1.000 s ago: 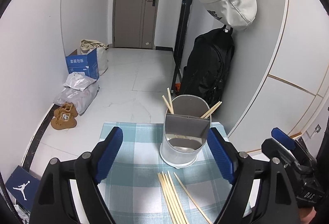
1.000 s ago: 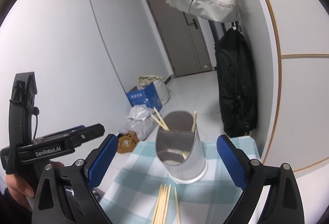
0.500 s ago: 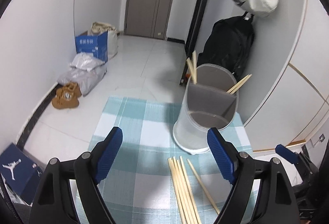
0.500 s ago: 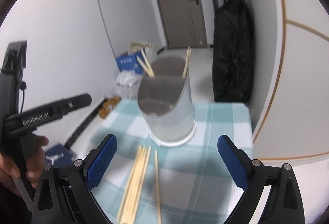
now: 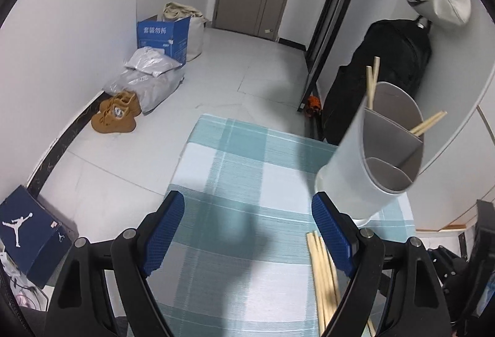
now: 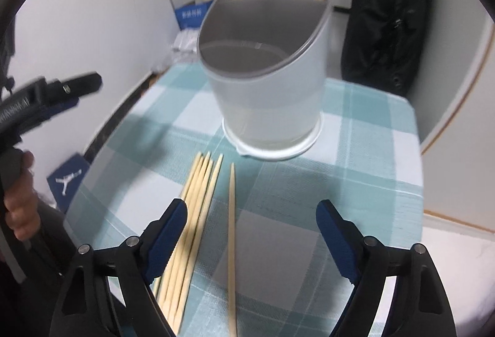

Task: Organize utensils
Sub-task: 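Lower both open grippers toward the chopstick pile on the cloth, then close the right gripper on one chopstick from the pile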

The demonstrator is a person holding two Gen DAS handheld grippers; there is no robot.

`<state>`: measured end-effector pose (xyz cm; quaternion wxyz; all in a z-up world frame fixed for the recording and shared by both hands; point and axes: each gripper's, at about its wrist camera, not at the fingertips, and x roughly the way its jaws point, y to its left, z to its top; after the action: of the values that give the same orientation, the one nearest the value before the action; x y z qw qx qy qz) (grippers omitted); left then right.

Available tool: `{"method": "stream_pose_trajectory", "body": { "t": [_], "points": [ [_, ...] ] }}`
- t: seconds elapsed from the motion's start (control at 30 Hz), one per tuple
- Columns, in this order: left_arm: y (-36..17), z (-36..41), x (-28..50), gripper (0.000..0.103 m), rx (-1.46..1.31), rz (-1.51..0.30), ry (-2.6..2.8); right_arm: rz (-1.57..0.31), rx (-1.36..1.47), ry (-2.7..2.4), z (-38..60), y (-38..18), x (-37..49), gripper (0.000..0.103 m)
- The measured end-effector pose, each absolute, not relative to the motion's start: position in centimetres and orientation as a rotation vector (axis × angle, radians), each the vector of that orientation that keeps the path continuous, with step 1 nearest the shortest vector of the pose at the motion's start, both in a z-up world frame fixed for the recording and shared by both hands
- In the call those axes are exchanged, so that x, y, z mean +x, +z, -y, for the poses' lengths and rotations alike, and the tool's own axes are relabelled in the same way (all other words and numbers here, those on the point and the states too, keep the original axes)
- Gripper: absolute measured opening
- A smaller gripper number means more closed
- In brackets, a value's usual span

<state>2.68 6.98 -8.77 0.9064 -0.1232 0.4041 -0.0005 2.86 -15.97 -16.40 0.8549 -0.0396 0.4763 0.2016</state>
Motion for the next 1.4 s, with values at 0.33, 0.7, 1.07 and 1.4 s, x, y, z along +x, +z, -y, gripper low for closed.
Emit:
{"method": "stream_pose_trajectory", "body": {
  "t": [0.33, 0.7, 1.07, 1.4],
  "points": [
    [-9.6, -9.8, 3.7, 0.081, -0.387, -0.913, 0.003, -1.079, -0.219, 0.449, 13.2, -19.0, 5.4, 0.041],
    [-9.9, -10.5, 4.3, 0.081, -0.401, -0.933, 0.015, -1.127, -0.307, 0.454, 11.9, -19.9, 6.9, 0.025],
    [-10.0, -11.0, 4.6, 0.081, -0.431, -0.944, 0.011, -1.105, -0.394, 0.507, 10.2, -19.6, 6.2, 0.005],
    [-10.5, -10.5, 4.8, 0.081, -0.415, -0.973, 0.012, -1.089, -0.235, 0.51, 10.7, -18.4, 7.7, 0.004]
  ]
}}
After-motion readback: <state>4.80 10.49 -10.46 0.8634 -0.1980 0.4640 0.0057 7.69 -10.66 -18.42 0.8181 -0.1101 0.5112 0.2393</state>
